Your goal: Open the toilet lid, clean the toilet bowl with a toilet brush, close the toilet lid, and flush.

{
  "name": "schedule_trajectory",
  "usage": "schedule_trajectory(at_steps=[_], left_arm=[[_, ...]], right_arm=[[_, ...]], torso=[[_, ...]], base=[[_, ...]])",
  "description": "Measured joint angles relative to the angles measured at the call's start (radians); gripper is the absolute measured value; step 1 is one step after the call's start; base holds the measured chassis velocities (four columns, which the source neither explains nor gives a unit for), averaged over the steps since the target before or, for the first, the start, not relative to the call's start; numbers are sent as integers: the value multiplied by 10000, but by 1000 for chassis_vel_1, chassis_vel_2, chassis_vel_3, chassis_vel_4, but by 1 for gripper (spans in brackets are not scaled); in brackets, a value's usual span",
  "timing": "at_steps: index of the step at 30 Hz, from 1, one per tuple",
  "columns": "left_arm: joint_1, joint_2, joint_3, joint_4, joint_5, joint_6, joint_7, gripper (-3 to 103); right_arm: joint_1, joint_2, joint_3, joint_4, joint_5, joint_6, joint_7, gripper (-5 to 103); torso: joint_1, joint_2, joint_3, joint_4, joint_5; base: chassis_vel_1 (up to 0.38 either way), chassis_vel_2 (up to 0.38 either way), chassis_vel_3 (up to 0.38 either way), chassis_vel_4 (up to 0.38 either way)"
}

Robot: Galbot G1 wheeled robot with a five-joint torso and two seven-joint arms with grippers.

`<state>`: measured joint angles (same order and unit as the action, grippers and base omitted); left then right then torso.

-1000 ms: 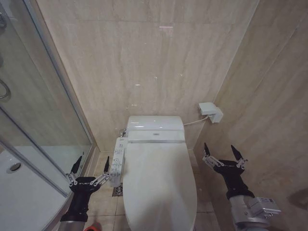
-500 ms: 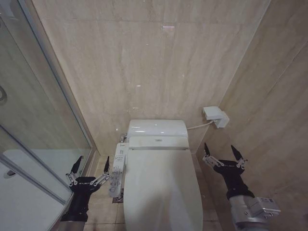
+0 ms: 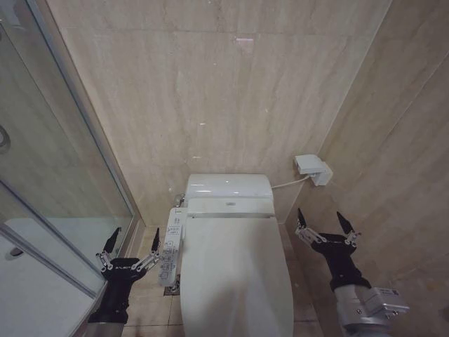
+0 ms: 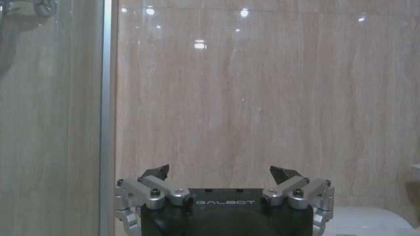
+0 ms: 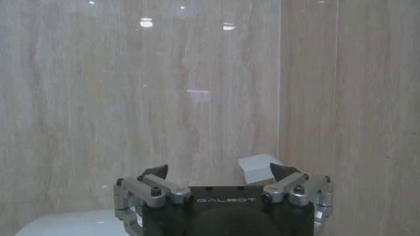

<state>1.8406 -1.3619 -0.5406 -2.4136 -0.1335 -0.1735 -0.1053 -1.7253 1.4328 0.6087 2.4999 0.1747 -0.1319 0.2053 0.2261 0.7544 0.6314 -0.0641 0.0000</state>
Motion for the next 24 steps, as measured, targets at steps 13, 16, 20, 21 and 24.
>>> schedule_trajectory(at_steps=[13,16,20,21,24], left_arm=[[0,0,0,0,0,0,0,100],[0,0,0,0,0,0,0,100],[-93,170,-179,-3,-269,268,26,100],[-193,331,-348,-15,-529,521,57,100],[-474,807,-829,-51,-1281,1270,153,100]], right_arm=[[0,0,0,0,0,0,0,100],[0,0,0,0,0,0,0,100],[0,-1,0,0,0,0,0,100],[0,0,0,0,1,0,0,100],[0,0,0,0,0,0,0,100]], torso=[[0,0,0,0,0],[0,1,0,0,0],[1,1,0,2,-1],[0,1,0,1,-1],[1,1,0,-1,-2]], base=[[0,0,0,0],[0,0,0,0],[0,0,0,0],[0,0,0,0],[0,0,0,0]])
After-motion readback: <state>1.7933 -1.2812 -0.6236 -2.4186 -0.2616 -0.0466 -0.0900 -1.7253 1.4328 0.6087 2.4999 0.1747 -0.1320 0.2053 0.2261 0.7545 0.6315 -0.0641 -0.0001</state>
